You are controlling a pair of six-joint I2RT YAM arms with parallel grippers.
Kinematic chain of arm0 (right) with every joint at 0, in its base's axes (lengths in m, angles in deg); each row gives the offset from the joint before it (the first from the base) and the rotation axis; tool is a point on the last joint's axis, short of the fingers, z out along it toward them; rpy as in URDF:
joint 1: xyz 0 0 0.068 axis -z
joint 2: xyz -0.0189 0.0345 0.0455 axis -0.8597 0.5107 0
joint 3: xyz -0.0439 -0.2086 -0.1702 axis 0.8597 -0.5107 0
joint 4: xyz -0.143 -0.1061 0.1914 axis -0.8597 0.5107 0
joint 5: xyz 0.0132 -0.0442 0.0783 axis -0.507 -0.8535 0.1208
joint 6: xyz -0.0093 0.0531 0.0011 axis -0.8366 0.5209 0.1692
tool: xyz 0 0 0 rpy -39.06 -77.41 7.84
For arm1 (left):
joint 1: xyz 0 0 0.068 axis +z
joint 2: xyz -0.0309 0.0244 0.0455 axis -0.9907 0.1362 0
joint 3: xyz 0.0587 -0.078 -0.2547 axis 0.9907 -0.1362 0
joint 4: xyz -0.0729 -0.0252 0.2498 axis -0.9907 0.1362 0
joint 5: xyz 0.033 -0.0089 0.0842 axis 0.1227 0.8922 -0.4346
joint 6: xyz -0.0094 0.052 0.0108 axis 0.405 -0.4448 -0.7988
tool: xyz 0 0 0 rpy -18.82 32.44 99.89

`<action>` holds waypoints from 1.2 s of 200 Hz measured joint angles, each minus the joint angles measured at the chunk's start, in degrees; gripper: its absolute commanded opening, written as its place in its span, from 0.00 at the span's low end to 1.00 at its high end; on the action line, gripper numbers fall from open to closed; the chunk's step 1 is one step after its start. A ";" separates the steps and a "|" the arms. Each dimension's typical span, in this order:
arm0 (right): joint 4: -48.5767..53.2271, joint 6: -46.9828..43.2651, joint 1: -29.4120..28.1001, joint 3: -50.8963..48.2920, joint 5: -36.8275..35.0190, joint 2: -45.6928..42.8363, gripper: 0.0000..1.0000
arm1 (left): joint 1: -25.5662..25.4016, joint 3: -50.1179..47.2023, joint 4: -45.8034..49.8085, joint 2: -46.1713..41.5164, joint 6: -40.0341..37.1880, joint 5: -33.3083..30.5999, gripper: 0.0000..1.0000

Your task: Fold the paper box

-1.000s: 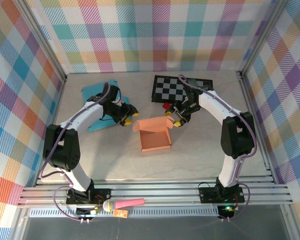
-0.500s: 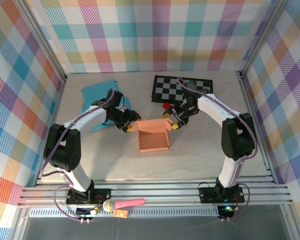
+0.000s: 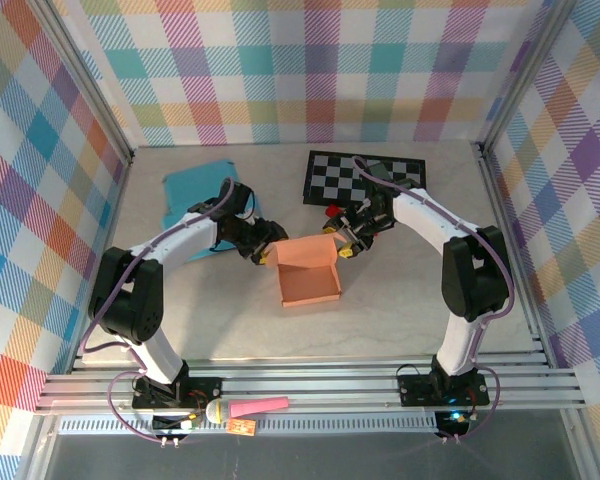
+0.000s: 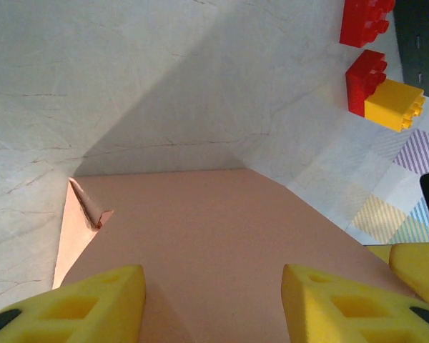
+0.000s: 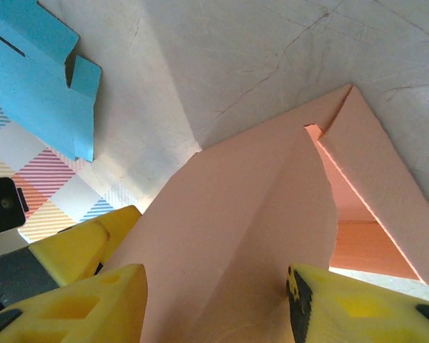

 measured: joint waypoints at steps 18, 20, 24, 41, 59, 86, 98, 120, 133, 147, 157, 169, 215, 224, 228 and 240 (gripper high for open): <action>-0.28 0.20 -0.13 0.00 0.13 0.00 0.53 | -0.48 0.00 -0.59 0.00 0.55 0.00 0.52; -0.33 0.20 -0.15 0.00 0.20 0.00 0.53 | -0.55 0.00 -0.63 0.00 0.63 0.02 0.52; -0.39 0.22 -0.15 0.00 0.26 0.00 0.53 | -0.68 0.00 -0.74 0.00 0.76 0.00 0.51; -0.63 0.22 -0.35 0.00 0.50 0.00 0.52 | -1.14 0.00 -1.38 0.00 1.20 0.00 0.51; -0.68 0.24 -0.63 0.00 0.63 0.00 0.52 | -1.51 0.00 -1.84 0.00 1.46 0.00 0.50; -1.03 0.24 -0.85 -0.74 0.81 -0.13 0.52 | -1.64 0.00 -1.90 0.00 1.79 -0.04 0.52; -1.05 0.22 -0.85 -1.40 0.83 -0.26 0.52 | -1.62 0.11 -1.38 0.00 1.40 -0.35 0.55; -0.87 0.17 -0.85 -2.36 0.81 -0.42 0.52 | -0.92 2.14 3.37 0.04 -1.31 -2.97 0.63; -0.85 0.17 -0.85 -2.67 0.81 -0.59 0.52 | -0.04 3.72 6.73 0.02 -3.61 -5.11 0.65; -0.94 0.20 -0.85 -2.69 0.81 -0.68 0.52 | 1.70 4.22 8.94 -0.28 -5.46 -6.34 0.66; -0.94 0.17 -0.85 -2.69 0.81 -0.70 0.52 | 3.08 4.20 10.36 -0.50 -6.40 -6.60 0.66; -0.96 0.17 -0.85 -2.69 0.81 -0.70 0.52 | 4.20 4.02 11.23 -0.68 -6.82 -6.51 0.67; -0.98 0.20 -0.85 -2.67 0.81 -0.70 0.52 | 4.48 0.39 11.10 -1.97 -6.14 -3.80 0.67; -1.03 0.20 -0.85 -2.67 0.83 -0.70 0.52 | 4.48 0.13 11.08 -2.05 -6.12 -3.45 0.67; -1.05 0.20 -0.85 -2.67 0.83 -0.70 0.52 | 4.48 0.04 11.08 -2.10 -6.12 -3.41 0.67; -1.07 0.20 -0.85 -2.67 0.83 -0.70 0.52 | 4.44 -0.09 11.04 -2.19 -6.01 -2.93 0.67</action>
